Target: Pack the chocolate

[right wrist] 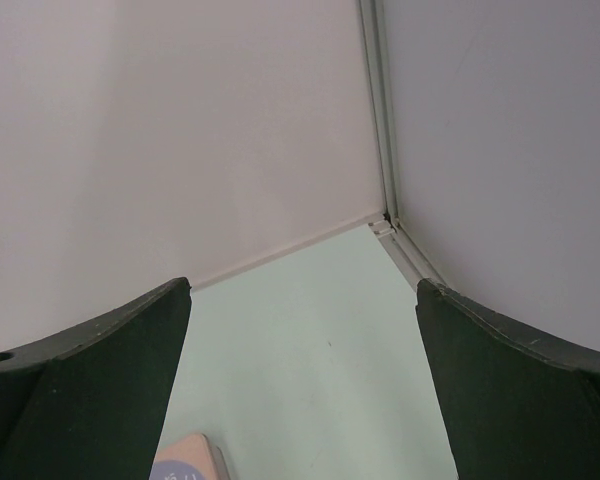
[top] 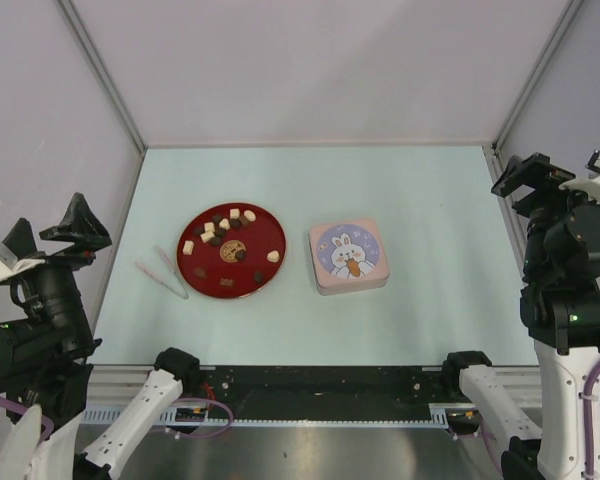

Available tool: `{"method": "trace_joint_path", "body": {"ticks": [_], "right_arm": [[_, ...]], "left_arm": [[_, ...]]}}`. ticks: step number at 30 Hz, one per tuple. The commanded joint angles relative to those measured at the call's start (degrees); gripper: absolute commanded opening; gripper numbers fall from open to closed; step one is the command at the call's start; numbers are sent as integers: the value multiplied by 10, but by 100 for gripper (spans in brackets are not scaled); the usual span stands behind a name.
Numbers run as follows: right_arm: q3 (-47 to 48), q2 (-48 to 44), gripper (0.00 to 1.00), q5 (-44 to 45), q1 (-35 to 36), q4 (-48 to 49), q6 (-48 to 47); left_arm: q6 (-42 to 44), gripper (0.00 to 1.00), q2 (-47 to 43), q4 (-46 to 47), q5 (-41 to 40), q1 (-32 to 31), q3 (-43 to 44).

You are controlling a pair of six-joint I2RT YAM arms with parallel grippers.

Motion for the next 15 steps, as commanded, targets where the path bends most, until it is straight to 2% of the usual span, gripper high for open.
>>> {"method": "trace_joint_path", "body": {"ticks": [1,15], "right_arm": [[11,9,100,11,3,33,-7],[-1,11,100,0,7,50,-10]], "left_arm": [[34,100,5,25,-11,2,0],[24,100,-3,18,-16,2,-9]]}}
